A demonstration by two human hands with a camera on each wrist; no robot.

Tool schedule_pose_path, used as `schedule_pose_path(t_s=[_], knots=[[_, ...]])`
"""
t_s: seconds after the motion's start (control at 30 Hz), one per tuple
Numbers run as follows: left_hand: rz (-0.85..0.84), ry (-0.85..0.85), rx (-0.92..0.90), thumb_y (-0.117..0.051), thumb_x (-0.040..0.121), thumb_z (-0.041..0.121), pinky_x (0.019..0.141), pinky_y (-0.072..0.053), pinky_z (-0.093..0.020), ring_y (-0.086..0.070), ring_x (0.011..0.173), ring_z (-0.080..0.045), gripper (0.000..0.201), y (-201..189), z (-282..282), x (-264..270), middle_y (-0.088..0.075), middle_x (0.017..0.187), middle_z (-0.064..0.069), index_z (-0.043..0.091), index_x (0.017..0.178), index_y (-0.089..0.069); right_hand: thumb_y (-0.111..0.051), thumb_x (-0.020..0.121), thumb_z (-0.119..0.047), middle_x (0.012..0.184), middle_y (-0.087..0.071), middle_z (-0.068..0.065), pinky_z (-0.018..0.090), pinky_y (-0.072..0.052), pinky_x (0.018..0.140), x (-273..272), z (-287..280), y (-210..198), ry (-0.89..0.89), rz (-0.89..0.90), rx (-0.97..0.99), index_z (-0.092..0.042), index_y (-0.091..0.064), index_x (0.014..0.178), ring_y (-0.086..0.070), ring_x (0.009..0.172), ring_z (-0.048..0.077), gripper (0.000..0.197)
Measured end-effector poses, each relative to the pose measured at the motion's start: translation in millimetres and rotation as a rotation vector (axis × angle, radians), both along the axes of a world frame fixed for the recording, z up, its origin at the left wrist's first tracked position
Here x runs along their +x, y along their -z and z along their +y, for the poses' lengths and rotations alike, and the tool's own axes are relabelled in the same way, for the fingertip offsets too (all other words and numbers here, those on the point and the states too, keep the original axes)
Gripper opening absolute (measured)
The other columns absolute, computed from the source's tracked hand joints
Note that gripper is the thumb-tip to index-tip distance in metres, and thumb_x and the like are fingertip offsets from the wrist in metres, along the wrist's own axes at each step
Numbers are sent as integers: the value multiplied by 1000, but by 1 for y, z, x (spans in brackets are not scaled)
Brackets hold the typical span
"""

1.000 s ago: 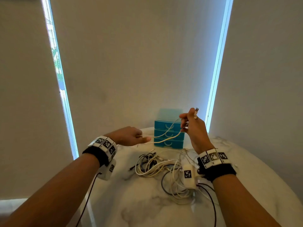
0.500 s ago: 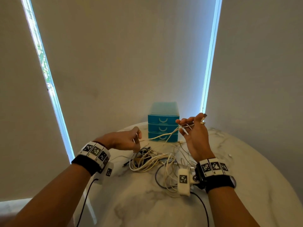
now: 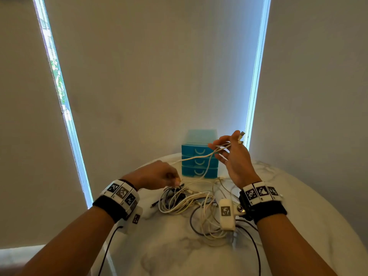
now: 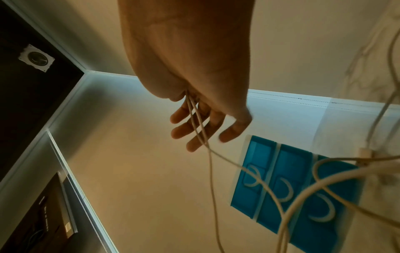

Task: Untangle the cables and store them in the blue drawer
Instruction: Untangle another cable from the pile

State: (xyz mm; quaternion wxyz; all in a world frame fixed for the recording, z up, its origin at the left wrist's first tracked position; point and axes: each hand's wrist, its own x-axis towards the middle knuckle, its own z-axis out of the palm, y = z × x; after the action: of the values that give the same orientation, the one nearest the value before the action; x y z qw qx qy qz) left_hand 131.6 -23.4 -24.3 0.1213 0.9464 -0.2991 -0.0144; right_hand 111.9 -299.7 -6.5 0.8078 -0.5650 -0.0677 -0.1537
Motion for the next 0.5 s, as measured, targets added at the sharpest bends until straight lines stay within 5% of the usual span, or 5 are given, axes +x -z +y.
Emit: schedule_pose_path(t_s=[0.13, 0.23, 0.37, 0.4, 0.5], knots=[[-67, 7, -396, -67, 106, 32, 102, -57, -33, -71, 109, -7, 21, -2, -9, 3, -76, 119, 8, 25, 124, -75, -34, 112, -54, 67, -65, 2, 47, -56, 94, 4, 3, -14, 41, 1, 70, -14, -64, 92, -71, 74, 21, 54], [-175, 57, -596, -74, 101, 37, 87, -52, -18, -64, 96, -4, 21, -4, -18, -2, -68, 115, 8, 35, 122, -78, -47, 110, -55, 55, -52, -6, 37, -53, 74, 4, 10, -20, 42, 11, -42, -10, -64, 94, -53, 54, 10, 50], [-195, 35, -872, -87, 89, 25, 75, -49, -21, -60, 79, -1, 28, -6, -26, -6, -68, 105, 3, 31, 116, -82, -75, 94, -56, 69, -69, -9, 21, -51, 60, -6, 26, -20, -97, 57, -612, -13, -77, 97, -65, 64, 7, 43], [-218, 13, -869, -89, 87, 24, 74, -50, -25, -60, 77, -5, 29, -5, -27, -5, -70, 101, 4, 32, 114, -80, -79, 92, -54, 79, -76, -8, 19, -55, 63, -6, 28, -17, -139, 57, -679, -16, -79, 98, -71, 72, 5, 39], [-246, -25, -847, -88, 88, 18, 73, -56, -25, -67, 78, -14, 33, -5, -25, -4, -74, 91, 5, 28, 115, -73, -87, 86, -49, 105, -82, 0, 35, -66, 90, 0, 32, -8, -172, 48, -742, -14, -81, 108, -79, 98, 16, 41]])
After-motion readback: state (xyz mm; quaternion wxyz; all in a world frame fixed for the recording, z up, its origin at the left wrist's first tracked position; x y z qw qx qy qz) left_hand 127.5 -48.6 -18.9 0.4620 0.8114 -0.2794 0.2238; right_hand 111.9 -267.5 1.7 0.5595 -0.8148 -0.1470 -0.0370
